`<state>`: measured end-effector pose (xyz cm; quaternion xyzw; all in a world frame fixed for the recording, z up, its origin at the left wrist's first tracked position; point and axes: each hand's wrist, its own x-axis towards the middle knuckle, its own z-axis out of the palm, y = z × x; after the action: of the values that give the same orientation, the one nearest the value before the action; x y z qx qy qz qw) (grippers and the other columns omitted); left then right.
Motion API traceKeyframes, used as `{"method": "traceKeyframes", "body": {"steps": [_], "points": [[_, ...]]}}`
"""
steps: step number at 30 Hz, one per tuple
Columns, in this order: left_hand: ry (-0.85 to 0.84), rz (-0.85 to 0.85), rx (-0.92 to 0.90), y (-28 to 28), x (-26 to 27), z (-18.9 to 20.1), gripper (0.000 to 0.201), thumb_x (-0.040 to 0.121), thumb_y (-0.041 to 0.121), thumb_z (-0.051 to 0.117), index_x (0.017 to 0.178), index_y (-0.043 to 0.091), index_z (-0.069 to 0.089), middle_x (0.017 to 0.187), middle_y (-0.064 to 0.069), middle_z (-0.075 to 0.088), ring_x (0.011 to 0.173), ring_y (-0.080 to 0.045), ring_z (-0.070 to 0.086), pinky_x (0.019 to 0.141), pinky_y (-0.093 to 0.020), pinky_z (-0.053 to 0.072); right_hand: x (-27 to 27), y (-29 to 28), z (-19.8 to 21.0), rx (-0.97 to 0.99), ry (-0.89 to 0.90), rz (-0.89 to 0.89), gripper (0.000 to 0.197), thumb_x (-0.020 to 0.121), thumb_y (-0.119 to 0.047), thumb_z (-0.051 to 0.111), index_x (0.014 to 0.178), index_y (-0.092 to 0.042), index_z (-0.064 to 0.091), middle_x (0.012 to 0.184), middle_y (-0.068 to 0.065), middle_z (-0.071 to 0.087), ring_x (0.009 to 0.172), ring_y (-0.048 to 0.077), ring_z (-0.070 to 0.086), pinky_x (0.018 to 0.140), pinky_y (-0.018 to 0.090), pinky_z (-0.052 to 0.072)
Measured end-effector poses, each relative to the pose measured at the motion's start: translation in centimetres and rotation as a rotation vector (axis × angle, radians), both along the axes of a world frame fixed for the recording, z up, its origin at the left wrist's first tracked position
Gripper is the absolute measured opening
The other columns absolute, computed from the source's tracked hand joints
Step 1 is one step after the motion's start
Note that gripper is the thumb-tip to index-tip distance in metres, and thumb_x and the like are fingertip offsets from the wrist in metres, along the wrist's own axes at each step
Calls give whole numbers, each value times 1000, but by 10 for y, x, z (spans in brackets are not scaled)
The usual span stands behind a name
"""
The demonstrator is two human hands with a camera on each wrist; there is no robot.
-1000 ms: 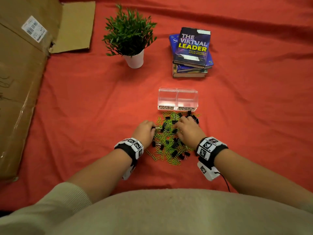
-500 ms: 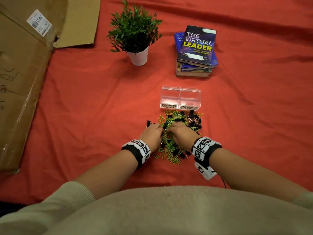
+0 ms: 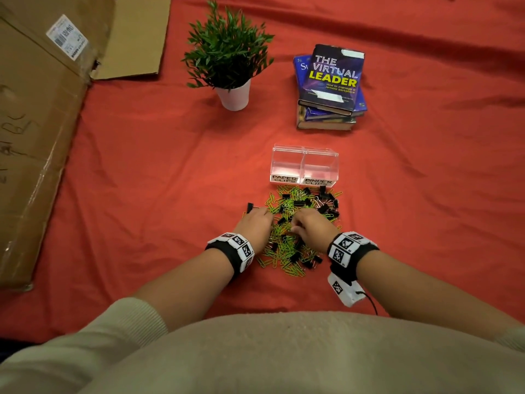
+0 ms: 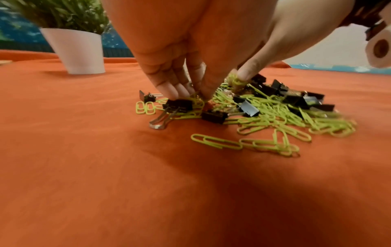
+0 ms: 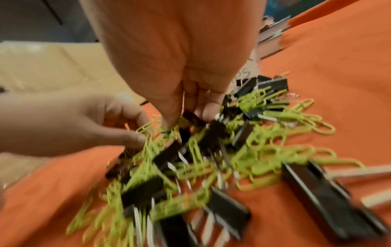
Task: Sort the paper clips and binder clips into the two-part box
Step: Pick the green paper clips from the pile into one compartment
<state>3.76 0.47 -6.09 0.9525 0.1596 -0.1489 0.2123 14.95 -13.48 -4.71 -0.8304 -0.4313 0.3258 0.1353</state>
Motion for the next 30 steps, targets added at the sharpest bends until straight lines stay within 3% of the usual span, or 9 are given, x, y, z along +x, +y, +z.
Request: {"method": "traceKeyframes", "body": {"steps": [4,8,10,13,17,21,23,26,30], "points": [[-56,196,-157,2,2,9,14,93,16,51,100,7,59,105,-10,61,101,-26,55,85,-32,41,19,2,21,30,200,-219,4,92,-19,56,92,-17,60,84,-2,65,72,16,62,66,31,55],[-95,401,-312,4,1,19,12,94,18,52,100,10,60,97,-8,65,87,-23,59,74,-29,44,45,14,49,111,438,-377,2,89,-11,59,90,-12,59,83,4,67,69,13,62,62,25,54],[-102,434,-350,5,1,21,11,94,18,52,99,11,59,94,-8,65,83,-21,58,72,-28,44,57,26,63,184,508,-440,2,88,-8,60,90,-9,59,82,7,67,71,18,63,67,31,54],[-115,449,-393,5,1,24,13,95,18,52,102,11,59,93,-8,65,79,-19,56,71,-29,46,73,53,70,233,411,-490,4,88,-6,60,92,-7,61,84,12,68,74,23,64,74,39,55],[-144,475,-462,10,7,35,12,96,17,50,103,13,58,90,-3,64,80,-20,61,71,-33,51,80,88,58,162,102,-446,6,89,-6,55,90,-7,61,85,12,66,79,26,65,71,38,54],[-143,423,-405,21,24,52,16,98,20,46,107,13,57,90,1,61,79,-17,58,64,-26,48,74,96,50,49,-64,-307,17,93,-9,52,103,-4,64,105,13,67,88,24,62,77,31,53],[-150,384,-368,30,38,58,16,98,20,46,106,12,57,92,-3,63,80,-20,61,66,-30,52,69,88,49,107,-119,-279,21,93,-8,51,108,-4,64,112,12,64,90,21,61,80,25,53],[-182,359,-299,42,67,60,15,97,18,47,103,11,58,92,-5,64,75,-19,60,66,-33,50,56,68,42,173,-129,-238,22,92,-5,49,106,-7,65,110,9,63,82,16,61,70,17,51],[-185,266,-213,52,104,59,16,95,15,49,100,8,62,99,-11,64,86,-25,59,71,-28,42,30,38,16,32,-110,46,33,88,-2,50,117,-10,63,114,7,56,104,21,54,92,30,49]]}}
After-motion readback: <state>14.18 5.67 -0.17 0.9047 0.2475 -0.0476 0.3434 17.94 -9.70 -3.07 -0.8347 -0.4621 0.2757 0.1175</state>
